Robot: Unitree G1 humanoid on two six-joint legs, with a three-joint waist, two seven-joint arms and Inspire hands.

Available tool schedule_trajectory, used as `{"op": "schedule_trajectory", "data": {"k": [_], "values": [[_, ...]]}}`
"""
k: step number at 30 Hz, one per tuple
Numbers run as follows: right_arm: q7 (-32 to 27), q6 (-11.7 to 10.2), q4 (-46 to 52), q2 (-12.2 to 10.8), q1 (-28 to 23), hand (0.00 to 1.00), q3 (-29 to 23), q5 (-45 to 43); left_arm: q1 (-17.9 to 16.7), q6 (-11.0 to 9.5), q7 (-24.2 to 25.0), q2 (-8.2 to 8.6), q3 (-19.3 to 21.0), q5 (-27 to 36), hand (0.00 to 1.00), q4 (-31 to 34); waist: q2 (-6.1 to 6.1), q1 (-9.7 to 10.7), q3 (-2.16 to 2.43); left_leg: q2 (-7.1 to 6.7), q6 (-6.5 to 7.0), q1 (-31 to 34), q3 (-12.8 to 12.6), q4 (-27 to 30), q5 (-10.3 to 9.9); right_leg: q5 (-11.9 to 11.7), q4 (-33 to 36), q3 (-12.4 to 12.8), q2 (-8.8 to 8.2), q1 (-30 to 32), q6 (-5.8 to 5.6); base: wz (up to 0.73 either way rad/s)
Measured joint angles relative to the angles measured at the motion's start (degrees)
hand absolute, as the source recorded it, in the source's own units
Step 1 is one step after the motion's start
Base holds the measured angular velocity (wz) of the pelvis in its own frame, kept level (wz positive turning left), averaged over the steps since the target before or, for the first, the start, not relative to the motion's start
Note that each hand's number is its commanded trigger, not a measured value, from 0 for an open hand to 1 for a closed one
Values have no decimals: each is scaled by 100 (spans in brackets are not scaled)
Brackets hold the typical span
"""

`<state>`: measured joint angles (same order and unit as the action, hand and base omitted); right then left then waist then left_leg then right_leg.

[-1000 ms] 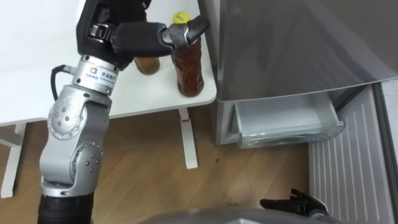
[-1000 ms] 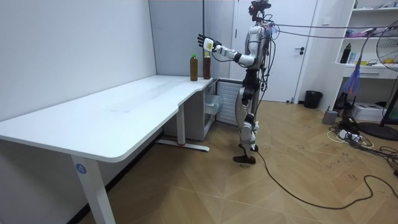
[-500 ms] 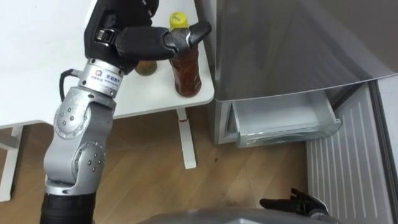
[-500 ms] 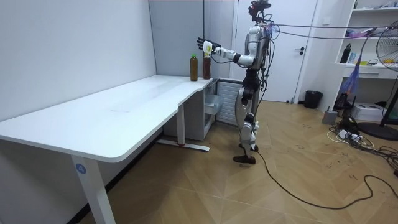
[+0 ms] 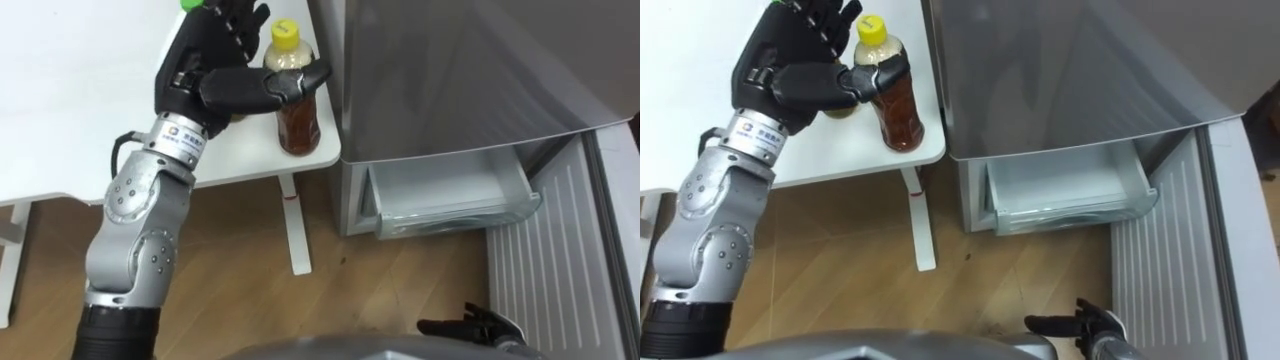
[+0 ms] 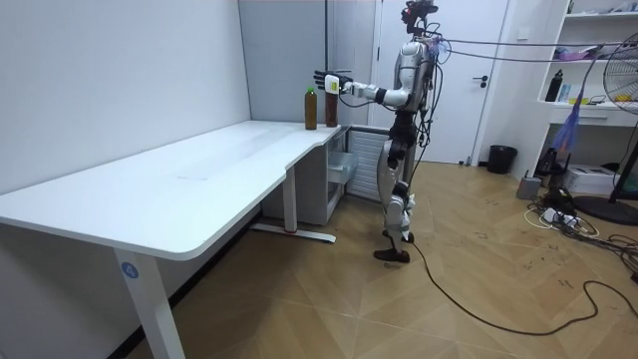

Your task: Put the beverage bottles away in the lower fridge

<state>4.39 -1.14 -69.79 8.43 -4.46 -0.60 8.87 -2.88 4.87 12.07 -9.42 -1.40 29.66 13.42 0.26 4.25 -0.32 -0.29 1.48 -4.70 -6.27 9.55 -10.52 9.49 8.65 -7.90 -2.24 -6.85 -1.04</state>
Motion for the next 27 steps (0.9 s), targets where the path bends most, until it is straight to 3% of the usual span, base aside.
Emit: {"op": "schedule_trajectory", "data": {"k": [9, 27], "values": [[-9, 0, -4, 3, 8, 0, 61, -3, 0, 0, -1, 2, -120, -8, 0, -198, -34, 6, 13, 9, -1, -12, -1, 5, 0, -1, 0, 2, 8, 3, 1, 0], [-66, -5, -12, 17, -8, 0, 102, -3, -20, -1, -14, -13, -120, -62, 0, -286, -35, 6, -4, 54, -8, 3, -1, -4, -3, -3, 0, 12, 22, 10, 5, 0]]}}
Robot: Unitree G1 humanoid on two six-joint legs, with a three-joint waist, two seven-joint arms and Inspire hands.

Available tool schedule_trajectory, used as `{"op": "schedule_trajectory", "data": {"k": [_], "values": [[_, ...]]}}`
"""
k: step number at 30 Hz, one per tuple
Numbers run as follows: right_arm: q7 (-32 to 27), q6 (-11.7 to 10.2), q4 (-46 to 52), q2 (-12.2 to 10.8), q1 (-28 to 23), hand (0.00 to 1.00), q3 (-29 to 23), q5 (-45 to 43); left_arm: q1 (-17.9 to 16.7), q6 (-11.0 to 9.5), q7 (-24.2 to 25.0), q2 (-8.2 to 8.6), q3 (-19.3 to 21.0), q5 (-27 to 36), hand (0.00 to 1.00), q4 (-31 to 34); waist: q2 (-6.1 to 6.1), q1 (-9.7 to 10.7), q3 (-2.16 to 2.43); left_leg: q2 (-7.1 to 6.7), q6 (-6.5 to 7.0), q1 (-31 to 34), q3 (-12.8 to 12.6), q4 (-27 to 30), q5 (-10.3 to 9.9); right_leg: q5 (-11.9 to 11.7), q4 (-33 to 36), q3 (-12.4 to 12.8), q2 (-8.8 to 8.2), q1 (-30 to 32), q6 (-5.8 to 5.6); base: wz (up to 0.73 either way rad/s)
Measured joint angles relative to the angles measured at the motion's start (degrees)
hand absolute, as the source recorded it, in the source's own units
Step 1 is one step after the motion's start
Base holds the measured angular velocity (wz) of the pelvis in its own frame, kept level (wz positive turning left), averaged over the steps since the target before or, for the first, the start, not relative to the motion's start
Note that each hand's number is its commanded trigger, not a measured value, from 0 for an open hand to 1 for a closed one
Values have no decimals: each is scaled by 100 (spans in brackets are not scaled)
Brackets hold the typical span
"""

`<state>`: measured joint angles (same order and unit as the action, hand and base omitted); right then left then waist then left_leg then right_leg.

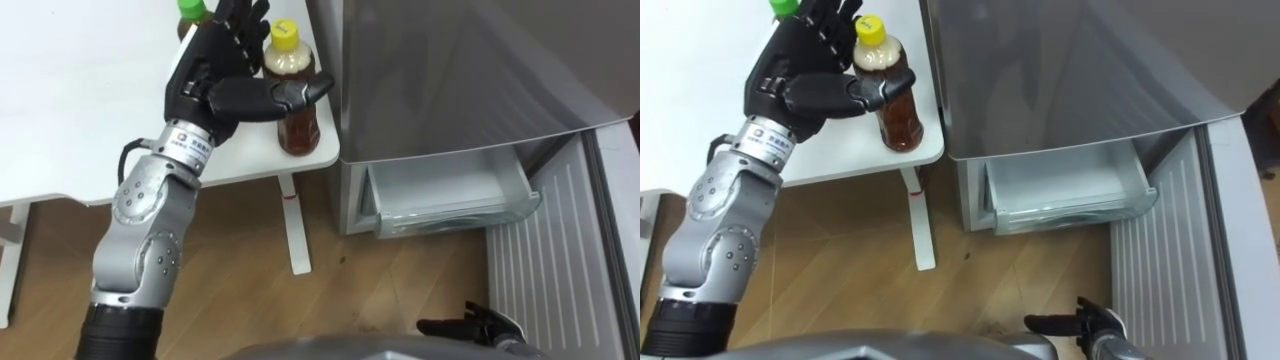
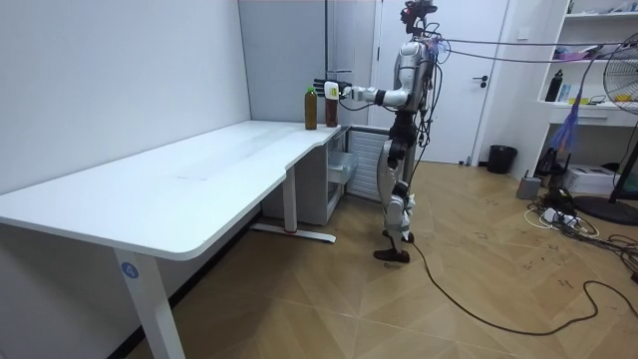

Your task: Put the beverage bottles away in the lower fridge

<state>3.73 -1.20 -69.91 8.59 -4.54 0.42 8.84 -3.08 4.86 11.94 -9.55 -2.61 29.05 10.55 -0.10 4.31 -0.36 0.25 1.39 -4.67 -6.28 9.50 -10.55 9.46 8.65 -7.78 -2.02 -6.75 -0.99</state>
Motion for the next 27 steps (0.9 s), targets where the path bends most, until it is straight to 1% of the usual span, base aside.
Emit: {"op": "schedule_trajectory", "data": {"k": [3, 8, 10, 14, 21, 27], "values": [[-2, -1, 1, 5, 1, 0, -6, -3, 0, 0, -3, 0, 7, -198, 0, 0, -9, 1, 6, 0, -1, 11, -4, -1, -1, 0, -1, 10, 1, 3, 0, 0], [9, -1, 8, 8, 12, 0, -9, -35, -50, 0, -5, -8, 1, -1017, 0, 0, -27, 15, 18, -7, -2, 10, 17, 6, -1, 0, -2, -11, 3, 9, 0, 0], [19, -2, 7, 14, 10, 0, -9, -35, -60, 0, -10, -30, 4, -1131, 0, 0, -31, 14, 20, -7, -2, 6, 19, 7, -1, -1, -2, -11, 3, 12, 1, 0], [28, -3, 7, 19, 7, 0, -13, -35, -60, 0, -17, -35, 4, -1131, 0, 0, -42, 17, 25, -5, -2, 2, 19, 7, -1, -1, -2, -11, 3, 10, 2, 0], [57, -17, -19, 21, 14, 0, -57, -34, -59, -3, -20, -35, 5, -1131, 0, 0, -51, 26, 19, -3, -3, 9, 20, 9, -2, -6, -2, -15, 2, 12, 10, 0], [58, -76, -119, 20, 41, 0, -60, -33, -60, -20, -25, -35, 4, -1130, 0, 0, -23, 28, 0, -3, -3, 2, 16, 7, -2, -7, -2, -17, 0, 14, 11, 0]]}}
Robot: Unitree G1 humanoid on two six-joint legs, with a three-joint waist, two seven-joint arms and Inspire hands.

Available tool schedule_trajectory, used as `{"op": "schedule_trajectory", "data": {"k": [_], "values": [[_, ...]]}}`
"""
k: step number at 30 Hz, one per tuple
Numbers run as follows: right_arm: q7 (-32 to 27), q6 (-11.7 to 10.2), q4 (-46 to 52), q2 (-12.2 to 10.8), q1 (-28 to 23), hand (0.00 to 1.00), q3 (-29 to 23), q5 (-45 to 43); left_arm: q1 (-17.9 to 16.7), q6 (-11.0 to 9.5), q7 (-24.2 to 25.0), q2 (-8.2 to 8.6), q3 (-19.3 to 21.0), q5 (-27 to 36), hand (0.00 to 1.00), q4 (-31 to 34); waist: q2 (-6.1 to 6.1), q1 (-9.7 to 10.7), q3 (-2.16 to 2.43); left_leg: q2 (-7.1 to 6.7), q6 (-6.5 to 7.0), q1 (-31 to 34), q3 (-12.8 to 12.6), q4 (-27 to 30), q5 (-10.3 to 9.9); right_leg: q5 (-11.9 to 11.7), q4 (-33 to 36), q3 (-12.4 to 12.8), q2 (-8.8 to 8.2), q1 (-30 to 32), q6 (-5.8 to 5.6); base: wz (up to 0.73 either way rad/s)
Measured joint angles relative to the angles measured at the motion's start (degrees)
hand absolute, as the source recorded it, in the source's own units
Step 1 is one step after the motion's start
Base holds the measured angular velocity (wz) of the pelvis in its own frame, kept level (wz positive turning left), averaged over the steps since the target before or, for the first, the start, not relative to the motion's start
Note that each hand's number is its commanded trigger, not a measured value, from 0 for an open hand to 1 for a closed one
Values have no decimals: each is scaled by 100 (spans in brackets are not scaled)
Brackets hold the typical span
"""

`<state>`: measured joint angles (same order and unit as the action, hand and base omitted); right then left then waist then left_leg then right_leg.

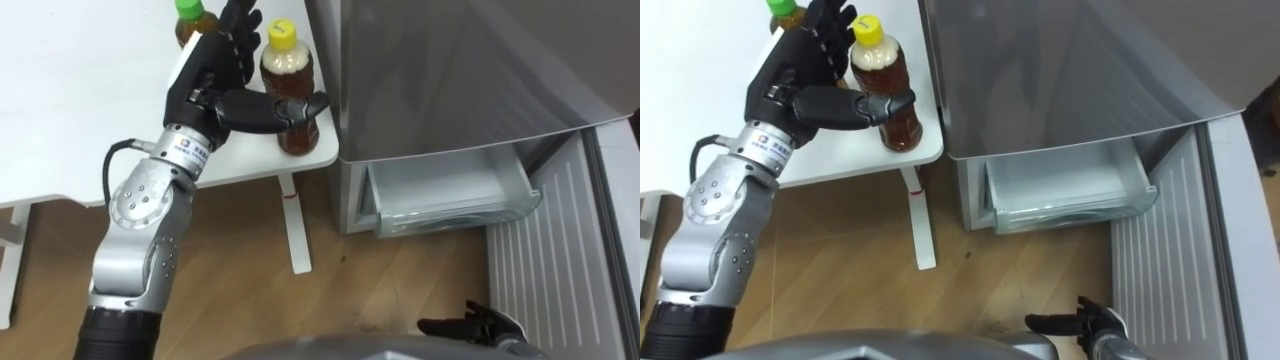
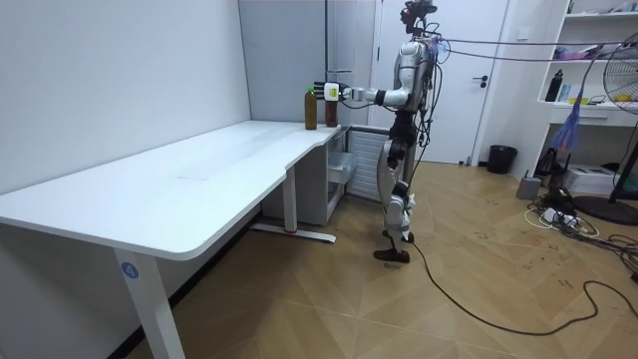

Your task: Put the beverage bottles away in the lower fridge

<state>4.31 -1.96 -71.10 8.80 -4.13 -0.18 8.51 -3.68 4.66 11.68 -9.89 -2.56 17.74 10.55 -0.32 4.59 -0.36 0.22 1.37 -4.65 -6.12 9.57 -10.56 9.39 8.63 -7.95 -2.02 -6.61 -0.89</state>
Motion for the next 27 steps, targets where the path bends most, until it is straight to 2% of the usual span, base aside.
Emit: {"op": "schedule_trajectory", "data": {"k": [18, 27], "values": [[-6, 10, -1, 3, 26, 0, 1, -1, 18, 1, -83, 14, -1, 14, 0, -9, -26, 40, 14, 1, -3, 9, -12, -3, -2, 0, 1, 0, 3, 60, 0, 0], [-39, 43, -11, 3, 44, 0, 2, 0, 141, 10, -125, 14, 1, 12, 0, -166, -34, 125, -22, 2, -4, 3, -12, -1, -3, -3, 3, 15, 6, 57, 5, 0]]}}
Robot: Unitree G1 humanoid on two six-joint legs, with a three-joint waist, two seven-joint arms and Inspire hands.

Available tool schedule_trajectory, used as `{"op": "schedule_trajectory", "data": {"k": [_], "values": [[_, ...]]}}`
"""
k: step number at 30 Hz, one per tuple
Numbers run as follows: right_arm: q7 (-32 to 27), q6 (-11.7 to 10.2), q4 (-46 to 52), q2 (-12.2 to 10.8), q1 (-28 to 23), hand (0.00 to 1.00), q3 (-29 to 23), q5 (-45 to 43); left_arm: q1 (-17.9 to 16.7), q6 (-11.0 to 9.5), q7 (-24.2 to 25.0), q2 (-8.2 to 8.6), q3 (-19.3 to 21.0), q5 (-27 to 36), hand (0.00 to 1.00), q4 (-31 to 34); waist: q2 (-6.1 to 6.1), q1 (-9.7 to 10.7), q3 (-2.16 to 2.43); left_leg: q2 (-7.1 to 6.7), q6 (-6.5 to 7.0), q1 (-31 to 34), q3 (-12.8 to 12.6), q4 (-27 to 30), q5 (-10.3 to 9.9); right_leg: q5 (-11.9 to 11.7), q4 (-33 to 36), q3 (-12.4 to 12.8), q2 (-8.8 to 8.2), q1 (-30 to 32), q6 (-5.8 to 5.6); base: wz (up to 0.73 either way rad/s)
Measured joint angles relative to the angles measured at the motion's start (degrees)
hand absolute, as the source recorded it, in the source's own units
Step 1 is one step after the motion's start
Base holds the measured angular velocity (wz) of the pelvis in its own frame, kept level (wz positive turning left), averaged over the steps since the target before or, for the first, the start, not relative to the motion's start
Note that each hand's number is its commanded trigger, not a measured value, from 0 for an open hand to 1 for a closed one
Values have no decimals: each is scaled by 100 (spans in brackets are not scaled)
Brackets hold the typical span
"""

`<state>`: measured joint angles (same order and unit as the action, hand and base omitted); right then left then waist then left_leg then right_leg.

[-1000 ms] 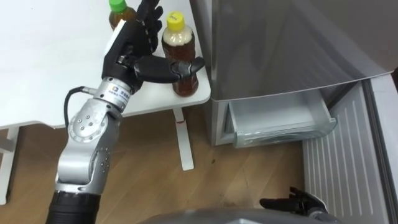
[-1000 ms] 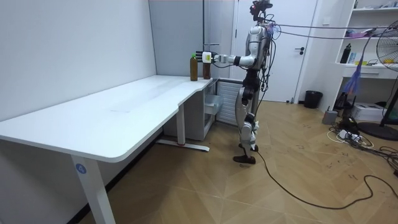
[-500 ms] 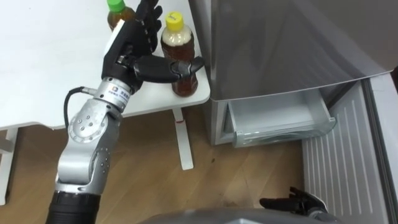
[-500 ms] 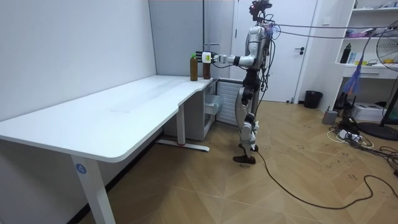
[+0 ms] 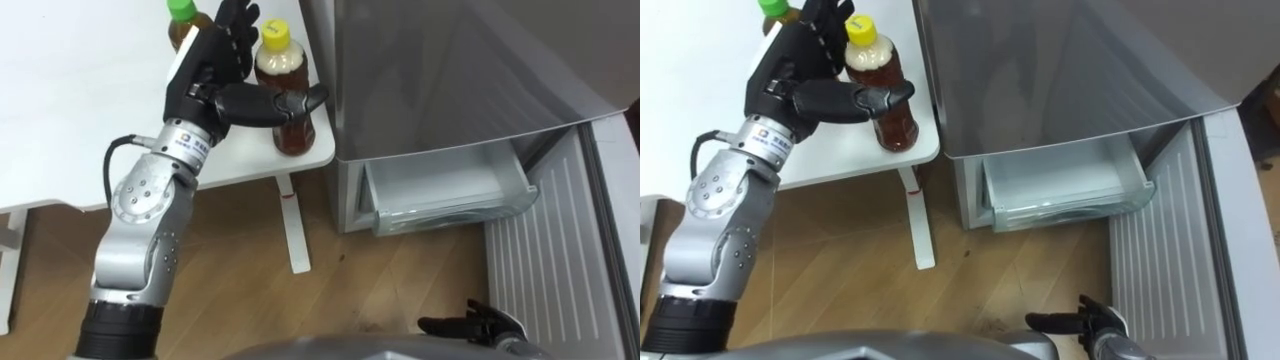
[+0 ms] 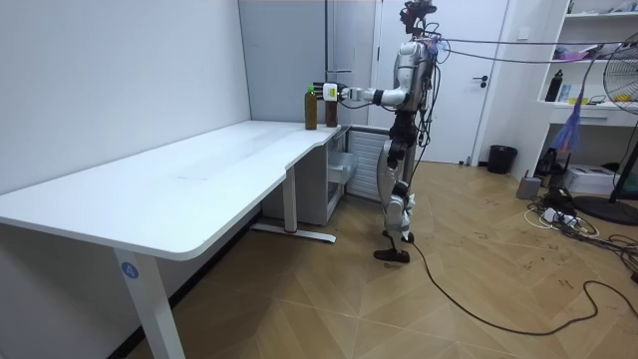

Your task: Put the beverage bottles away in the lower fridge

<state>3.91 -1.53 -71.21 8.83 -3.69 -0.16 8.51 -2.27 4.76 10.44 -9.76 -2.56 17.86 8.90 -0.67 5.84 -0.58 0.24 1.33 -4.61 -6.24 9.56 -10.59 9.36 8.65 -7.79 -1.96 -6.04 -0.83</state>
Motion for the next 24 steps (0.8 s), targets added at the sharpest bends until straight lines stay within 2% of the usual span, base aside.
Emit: {"op": "schedule_trajectory", "data": {"k": [2, 15, 17, 19, 20, 24], "values": [[-5, 34, -4, 3, 27, 0, -4, 0, 0, 2, -10, 1, 0, -1, 0, -73, -6, 27, -13, 1, -1, 3, -2, -1, -1, 0, 0, 25, 3, 11, 0, -4], [-4, 37, 0, 4, 28, 0, -16, 0, 7, 14, -31, 1, -1, 1, 0, -414, -5, 47, -13, -4, -5, -9, -8, -1, -4, 0, -1, 191, 17, 17, 0, 0], [-4, 37, 12, 4, 28, 0, -36, -1, 7, 15, -31, 1, -1, 1, 52, -458, 2, 47, -16, -5, -5, -9, -7, -2, -4, 0, -1, 248, 25, 19, 0, 0], [-4, 38, 10, 3, 26, 0, -70, -6, 7, 15, -28, 1, -1, 1, 80, -463, 15, 47, -22, -7, -5, -10, -8, -2, -4, 0, -1, 307, 33, 22, 0, 0], [-3, 38, 11, 3, 21, 0, -99, -6, 7, 15, -23, 0, 0, 1, 100, -477, 19, 47, -23, -10, -5, -10, -8, -2, -4, 0, -2, 309, 34, 25, 0, 0], [-3, 36, 19, 3, 0, 0, -125, -8, 7, 16, 10, 1, 1, 1, 100, -572, 34, 48, -16, -12, -6, -9, -12, -2, -4, 1, -4, 309, 42, 33, 1, 0]]}}
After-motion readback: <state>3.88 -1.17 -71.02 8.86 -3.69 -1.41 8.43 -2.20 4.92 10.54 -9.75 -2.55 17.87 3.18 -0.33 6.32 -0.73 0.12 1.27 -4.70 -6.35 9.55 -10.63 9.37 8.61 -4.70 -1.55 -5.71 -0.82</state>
